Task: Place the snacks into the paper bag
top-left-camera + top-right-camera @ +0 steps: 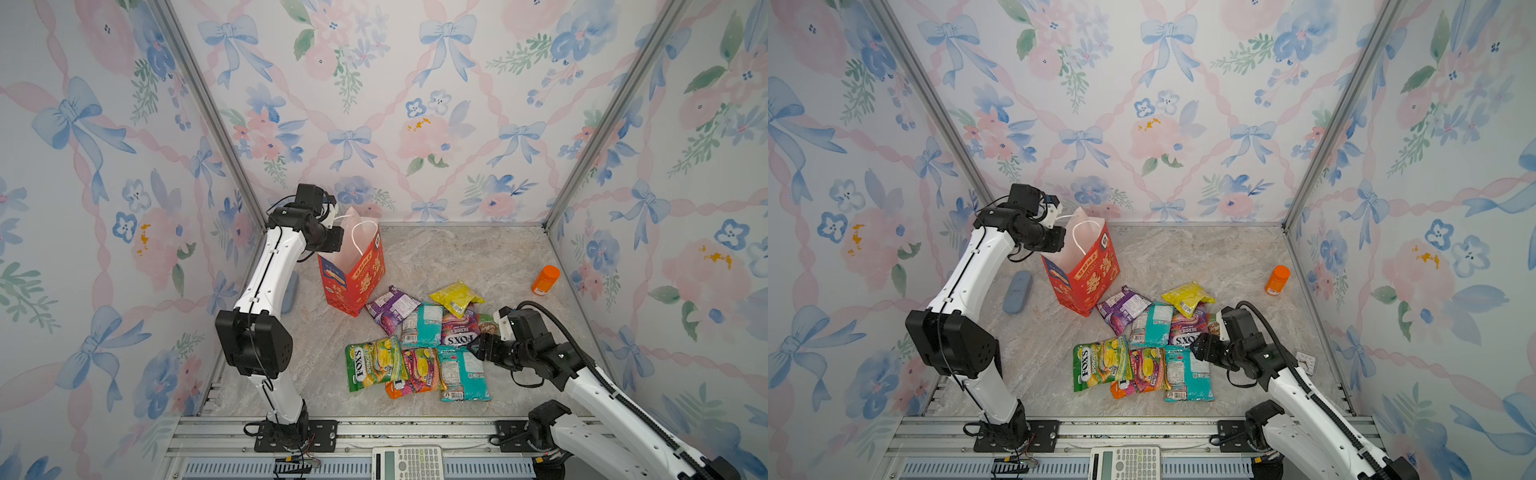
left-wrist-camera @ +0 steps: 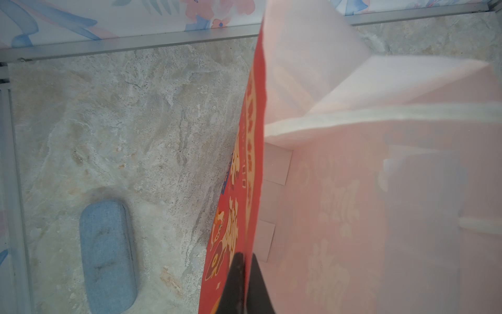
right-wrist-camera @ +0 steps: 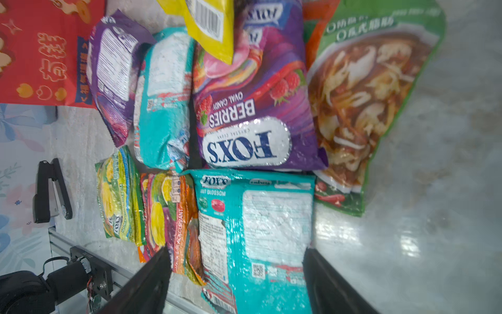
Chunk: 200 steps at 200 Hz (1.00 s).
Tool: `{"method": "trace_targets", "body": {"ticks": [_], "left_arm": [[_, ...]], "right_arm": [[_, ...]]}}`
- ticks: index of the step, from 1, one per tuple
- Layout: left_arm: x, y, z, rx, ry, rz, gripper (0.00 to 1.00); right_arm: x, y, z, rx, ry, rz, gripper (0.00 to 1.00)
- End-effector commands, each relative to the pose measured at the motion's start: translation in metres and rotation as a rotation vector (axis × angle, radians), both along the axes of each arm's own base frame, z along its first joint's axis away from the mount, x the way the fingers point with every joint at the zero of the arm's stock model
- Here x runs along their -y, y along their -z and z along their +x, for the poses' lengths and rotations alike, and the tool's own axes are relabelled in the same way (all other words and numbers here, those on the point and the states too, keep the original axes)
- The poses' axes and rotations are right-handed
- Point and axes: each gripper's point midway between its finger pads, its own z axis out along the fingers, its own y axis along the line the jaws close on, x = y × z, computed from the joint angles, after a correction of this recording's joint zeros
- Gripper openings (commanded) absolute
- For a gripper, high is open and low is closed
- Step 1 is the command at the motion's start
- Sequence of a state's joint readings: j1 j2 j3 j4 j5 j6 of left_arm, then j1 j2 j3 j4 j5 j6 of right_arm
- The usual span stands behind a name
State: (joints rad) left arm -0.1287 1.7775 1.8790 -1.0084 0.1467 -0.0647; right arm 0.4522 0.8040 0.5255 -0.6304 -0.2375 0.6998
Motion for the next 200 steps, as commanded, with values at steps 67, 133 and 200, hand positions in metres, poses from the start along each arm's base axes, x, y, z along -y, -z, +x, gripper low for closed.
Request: {"method": "trace_targets", "body": {"ticks": [67, 133, 200], "left_arm": [[0.002, 0.009, -0.004, -0.022, -0.013, -0.013, 0.00], [0.005, 0.006, -0.004, -0.016, -0.003, -0.030, 0.00], [0.007, -0.002, -0.005, 0.001, 0.006, -0.044, 0.00]], "right_arm": [[0.008, 0.044, -0.028, -0.142, 0.039, -0.069, 0.77], [-0.006, 0.058, -0.025, -0.137, 0.035, -0.007, 0.76], [-0.017, 0.054, -0.019, -0.113, 0.031, 0.051, 0.47]]}}
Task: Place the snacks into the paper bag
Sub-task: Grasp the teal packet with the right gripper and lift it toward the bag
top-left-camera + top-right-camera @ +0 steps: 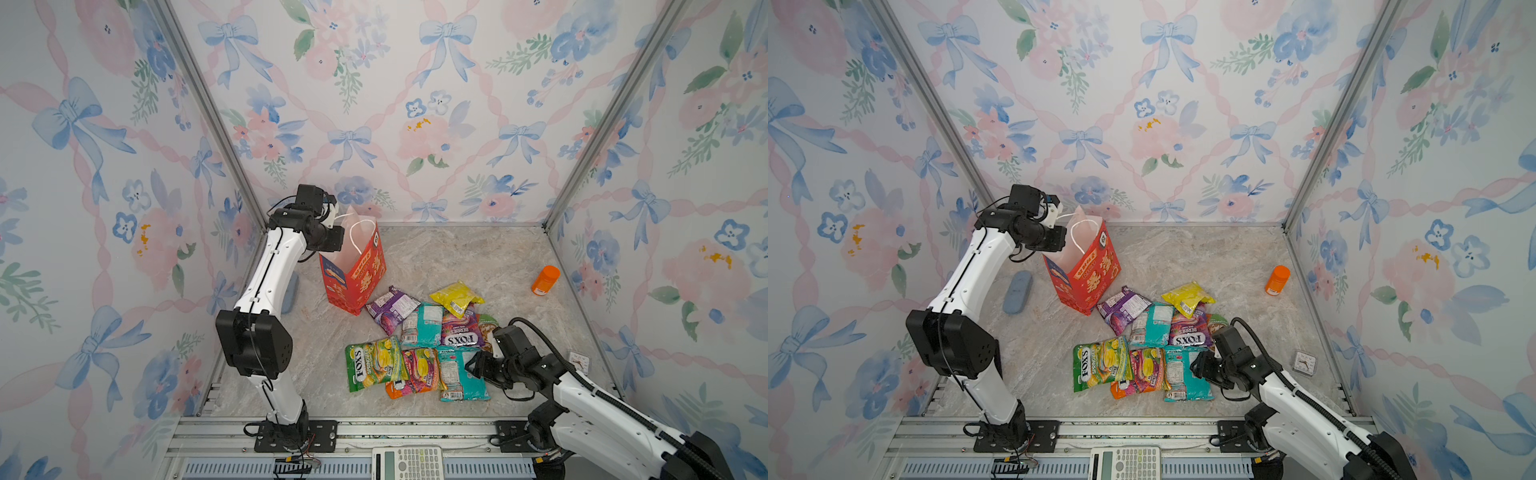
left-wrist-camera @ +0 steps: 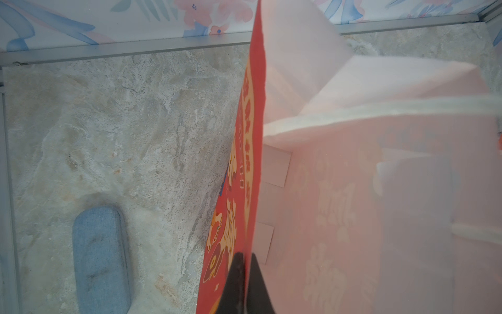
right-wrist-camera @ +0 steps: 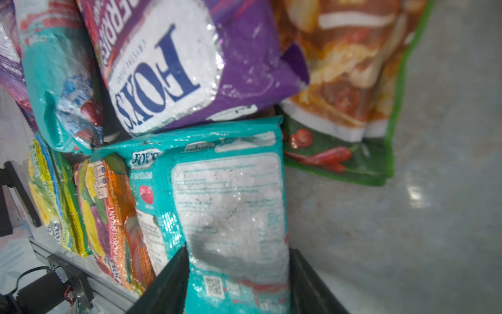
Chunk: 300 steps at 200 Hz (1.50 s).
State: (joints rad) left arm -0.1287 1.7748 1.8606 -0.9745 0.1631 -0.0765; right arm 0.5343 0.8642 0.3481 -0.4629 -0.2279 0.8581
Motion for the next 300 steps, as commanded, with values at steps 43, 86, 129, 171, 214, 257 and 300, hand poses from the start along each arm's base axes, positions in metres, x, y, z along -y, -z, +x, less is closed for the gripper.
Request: {"method": "trace_targets", "body": {"ticks": [43, 86, 129, 171, 214, 257, 300], "left_arm": [[0.007, -0.011, -0.011, 0.005, 0.018, -0.040, 0.00], [0.010, -0.015, -0.013, 0.012, 0.028, -0.052, 0.00], [0.012, -0.016, -0.013, 0.012, 0.033, -0.064, 0.00], [0.012, -0.016, -0.013, 0.010, 0.029, -0.070, 0.00], [0.012, -0.022, -0.013, 0.023, 0.025, -0.076, 0.00], [0.014, -0.028, -0.012, 0.034, 0.027, -0.085, 0.00], [0.015, -0.027, -0.012, 0.030, 0.029, -0.092, 0.00]], "right_arm": [[-0.011, -0.018, 0.005, 0.044, -0.039, 0.036, 0.16], [-0.010, -0.051, 0.011, 0.098, -0.052, 0.024, 0.06], [-0.010, -0.114, 0.020, 0.211, -0.098, 0.008, 0.03], [-0.025, -0.168, 0.039, 0.332, -0.137, 0.031, 0.00], [-0.060, -0.230, 0.072, 0.522, -0.234, 0.015, 0.00], [-0.096, -0.281, 0.116, 0.671, -0.276, -0.007, 0.00], [-0.117, -0.327, 0.155, 0.806, -0.279, -0.042, 0.00]]}}
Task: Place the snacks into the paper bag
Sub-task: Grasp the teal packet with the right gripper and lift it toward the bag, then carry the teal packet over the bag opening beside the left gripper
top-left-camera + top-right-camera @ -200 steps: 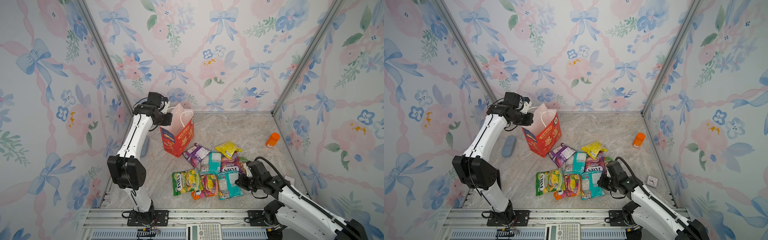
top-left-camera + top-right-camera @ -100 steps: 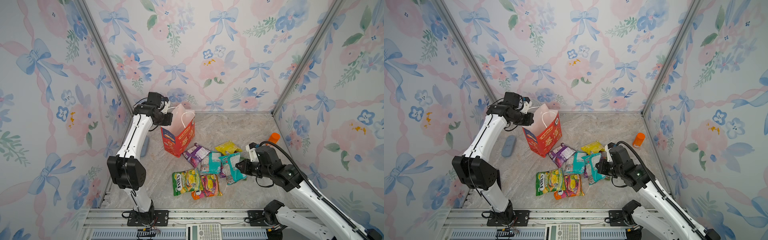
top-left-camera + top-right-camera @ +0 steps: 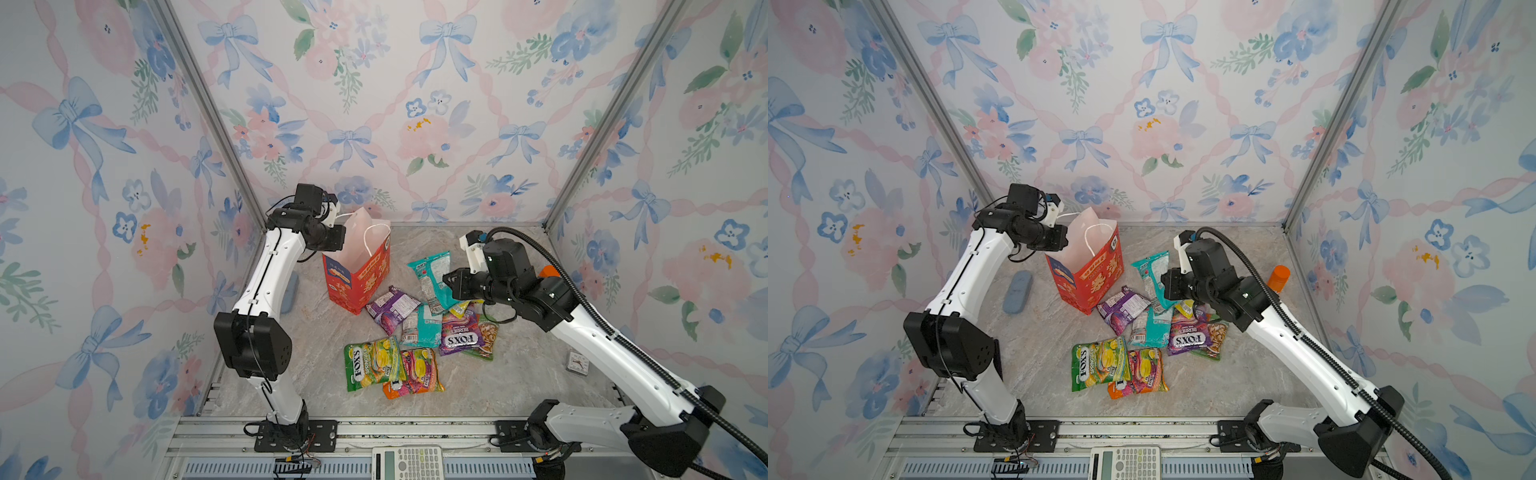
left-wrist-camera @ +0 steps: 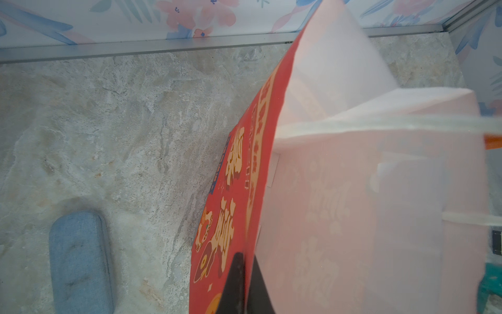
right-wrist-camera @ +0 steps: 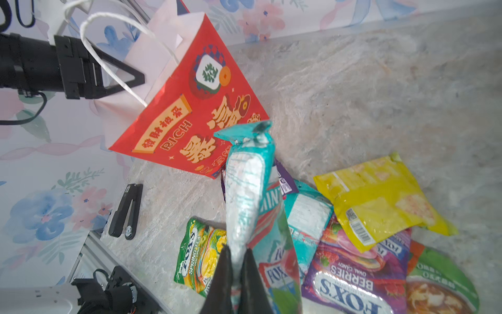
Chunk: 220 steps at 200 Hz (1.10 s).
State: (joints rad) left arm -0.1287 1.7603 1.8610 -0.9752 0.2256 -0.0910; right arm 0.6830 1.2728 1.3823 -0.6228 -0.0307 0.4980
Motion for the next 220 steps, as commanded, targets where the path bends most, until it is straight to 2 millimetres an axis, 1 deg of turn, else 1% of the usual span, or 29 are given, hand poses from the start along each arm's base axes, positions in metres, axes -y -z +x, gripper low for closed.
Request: {"method": "trace_targets", "body": {"ticks": [1, 28, 71, 88, 94, 100, 104, 116, 118, 125, 137, 158, 163, 179, 199, 220], "left_arm": [[0.005, -0.019, -0.007, 0.026, 0.004, -0.031, 0.00], [0.004, -0.017, -0.007, 0.021, 0.000, -0.030, 0.00], [0.007, -0.015, -0.008, 0.015, 0.007, -0.041, 0.00], [0.006, -0.018, -0.008, 0.020, 0.005, -0.041, 0.00], [0.006, -0.018, -0.008, 0.020, 0.005, -0.041, 0.00], [0.005, -0.019, -0.009, 0.024, 0.005, -0.043, 0.00], [0.006, -0.019, -0.009, 0.022, 0.005, -0.045, 0.00], [0.006, -0.020, -0.010, 0.023, 0.009, -0.053, 0.00], [0.007, -0.020, -0.010, 0.023, 0.010, -0.054, 0.00], [0.007, -0.020, -0.009, 0.023, 0.013, -0.056, 0.00], [0.008, -0.021, -0.010, 0.023, 0.018, -0.060, 0.00], [0.008, -0.024, -0.011, 0.029, 0.020, -0.065, 0.00], [0.009, -0.023, -0.012, 0.028, 0.023, -0.066, 0.00], [0.010, -0.024, -0.012, 0.028, 0.025, -0.071, 0.00], [0.011, -0.024, -0.012, 0.029, 0.029, -0.075, 0.00], [0.010, -0.024, -0.012, 0.030, 0.027, -0.074, 0.00]], "right_arm": [[-0.011, -0.049, 0.022, 0.169, -0.005, 0.010, 0.00], [-0.021, -0.071, 0.043, 0.225, 0.006, 0.004, 0.00], [-0.031, -0.108, 0.078, 0.330, 0.038, -0.014, 0.00], [-0.039, -0.122, 0.090, 0.363, 0.037, 0.000, 0.00], [-0.044, -0.124, 0.095, 0.367, 0.030, 0.001, 0.00], [-0.046, -0.133, 0.096, 0.383, 0.026, 0.013, 0.00], [-0.053, -0.126, 0.103, 0.371, 0.018, 0.004, 0.00], [-0.063, -0.130, 0.111, 0.377, 0.001, 0.008, 0.00], [-0.065, -0.133, 0.111, 0.384, -0.003, 0.012, 0.00], [-0.072, -0.133, 0.116, 0.385, -0.013, 0.010, 0.00], [-0.081, -0.141, 0.122, 0.405, -0.032, 0.021, 0.00], [-0.102, -0.147, 0.131, 0.431, -0.067, 0.030, 0.00], [-0.107, -0.146, 0.133, 0.432, -0.076, 0.029, 0.00], [-0.124, -0.151, 0.133, 0.445, -0.114, 0.050, 0.00], [-0.143, -0.146, 0.129, 0.436, -0.159, 0.052, 0.00], [-0.154, -0.140, 0.121, 0.428, -0.185, 0.040, 0.00]]}}
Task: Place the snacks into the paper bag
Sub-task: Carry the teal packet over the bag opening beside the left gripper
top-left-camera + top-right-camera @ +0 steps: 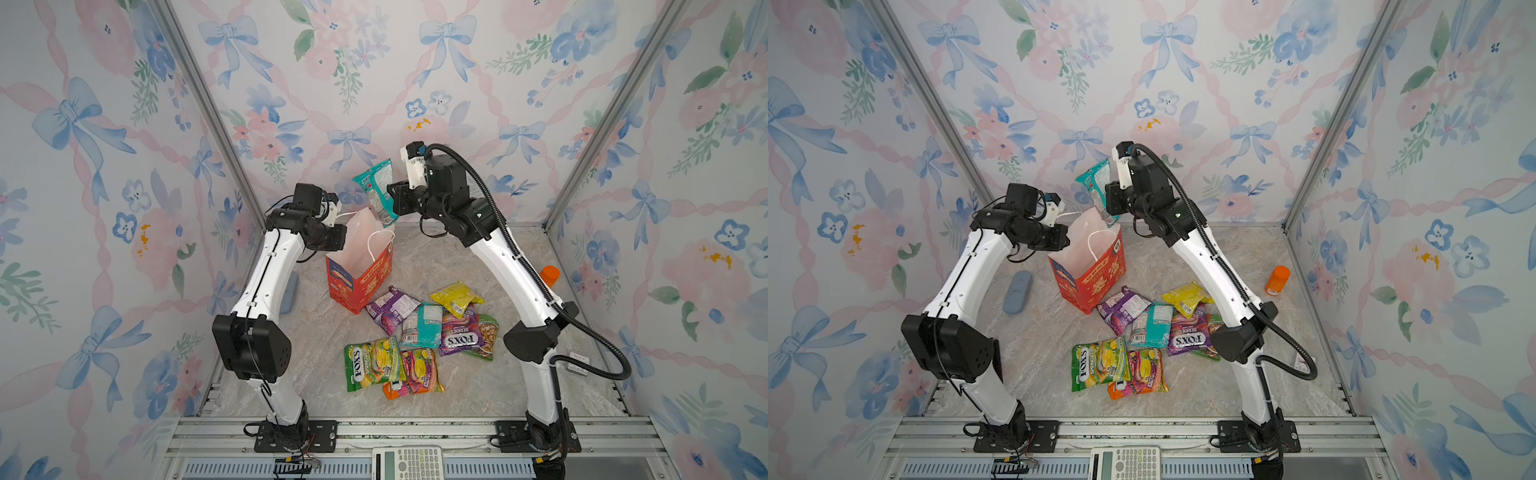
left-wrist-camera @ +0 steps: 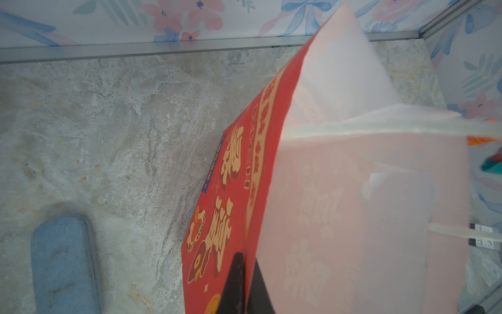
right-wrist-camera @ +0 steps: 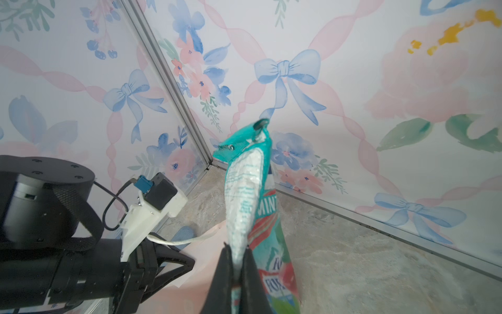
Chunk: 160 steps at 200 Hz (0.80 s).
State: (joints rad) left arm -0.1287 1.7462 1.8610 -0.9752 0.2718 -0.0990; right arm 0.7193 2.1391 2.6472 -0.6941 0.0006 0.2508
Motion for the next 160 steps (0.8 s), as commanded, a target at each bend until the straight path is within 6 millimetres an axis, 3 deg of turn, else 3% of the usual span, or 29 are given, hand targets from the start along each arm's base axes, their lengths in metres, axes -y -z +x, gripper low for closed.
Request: {"method": "trace_targets", "body": {"ticks": [1, 39, 81, 160], "left_arm": [[0.003, -0.016, -0.008, 0.022, 0.005, -0.031, 0.00], [0.002, -0.015, -0.006, 0.020, 0.003, -0.027, 0.00], [-0.001, -0.015, -0.005, 0.021, -0.007, -0.023, 0.00], [-0.007, -0.008, -0.002, 0.004, -0.024, -0.021, 0.00]], "right_arm": [[-0.016, -0.012, -0.025, 0.023, -0.074, -0.005, 0.00], [-0.023, 0.003, -0.038, -0.012, -0.087, -0.017, 0.00], [-0.017, 0.023, -0.043, -0.059, -0.065, -0.059, 0.00], [0.004, 0.031, -0.043, -0.057, 0.012, -0.091, 0.00]]}}
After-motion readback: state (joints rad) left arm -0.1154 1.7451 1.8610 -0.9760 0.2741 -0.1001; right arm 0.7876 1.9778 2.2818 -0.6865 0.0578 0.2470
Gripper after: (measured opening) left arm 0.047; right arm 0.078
